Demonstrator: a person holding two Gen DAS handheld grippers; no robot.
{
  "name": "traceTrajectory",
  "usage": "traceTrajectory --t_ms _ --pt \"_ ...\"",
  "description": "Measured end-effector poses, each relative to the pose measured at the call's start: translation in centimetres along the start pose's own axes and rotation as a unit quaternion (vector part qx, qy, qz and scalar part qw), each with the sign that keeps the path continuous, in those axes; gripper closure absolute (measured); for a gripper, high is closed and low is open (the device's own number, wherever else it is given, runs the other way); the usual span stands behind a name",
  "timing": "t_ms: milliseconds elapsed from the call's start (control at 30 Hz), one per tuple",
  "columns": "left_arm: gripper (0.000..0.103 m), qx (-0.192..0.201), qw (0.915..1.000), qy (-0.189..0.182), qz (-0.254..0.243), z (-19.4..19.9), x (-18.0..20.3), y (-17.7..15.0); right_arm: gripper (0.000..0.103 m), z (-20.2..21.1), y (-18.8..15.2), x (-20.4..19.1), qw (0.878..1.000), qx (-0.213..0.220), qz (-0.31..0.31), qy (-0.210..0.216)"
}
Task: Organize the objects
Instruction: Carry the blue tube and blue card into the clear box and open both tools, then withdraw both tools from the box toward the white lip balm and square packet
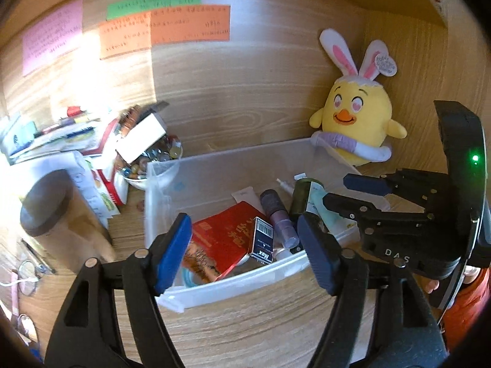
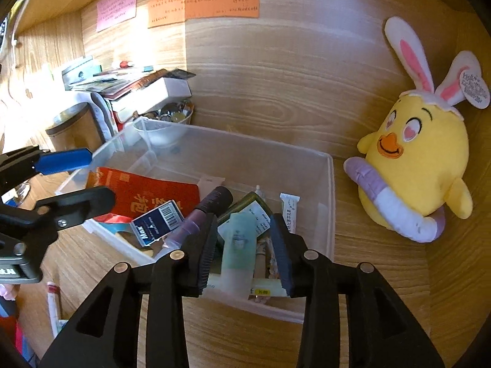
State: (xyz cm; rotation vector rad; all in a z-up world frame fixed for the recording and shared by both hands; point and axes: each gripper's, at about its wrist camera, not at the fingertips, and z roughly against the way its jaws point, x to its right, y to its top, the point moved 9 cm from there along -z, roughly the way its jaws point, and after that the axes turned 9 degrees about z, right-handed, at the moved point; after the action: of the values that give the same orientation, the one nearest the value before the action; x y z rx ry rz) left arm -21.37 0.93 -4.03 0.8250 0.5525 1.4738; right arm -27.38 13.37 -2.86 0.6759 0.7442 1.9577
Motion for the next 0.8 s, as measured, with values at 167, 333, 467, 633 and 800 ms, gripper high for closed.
traceTrajectory --t_ms 167,333,467,633,800 --pt "0.013 0.009 0.9999 0.003 -0.004 2.3 -0.6 -0.5 0.054 2.2 0.2 -0.6 1.0 0.017 0.005 0.0" --pt "0.006 0.004 1.0 0.005 -0.004 4.0 -1.3 -2.0 0.04 4.6 0.2 -2.0 0.999 0.038 0.013 0.009" --pt "0.005 -0.011 0.9997 0.019 -0.013 4.9 -2.0 -4.2 0.035 6.2 -0.3 -3.7 0.998 0.049 0.021 0.022" --pt "0.005 -0.036 0.9987 0.029 -0.02 5.5 -2.8 -7.6 0.033 7.0 -1.7 -6.4 0.997 0.049 0.039 0.043" --pt "0.005 -0.063 0.9973 0.036 -0.01 6.0 -4.0 -11.2 0.032 6.5 -4.3 -9.3 0.996 0.026 0.059 0.066"
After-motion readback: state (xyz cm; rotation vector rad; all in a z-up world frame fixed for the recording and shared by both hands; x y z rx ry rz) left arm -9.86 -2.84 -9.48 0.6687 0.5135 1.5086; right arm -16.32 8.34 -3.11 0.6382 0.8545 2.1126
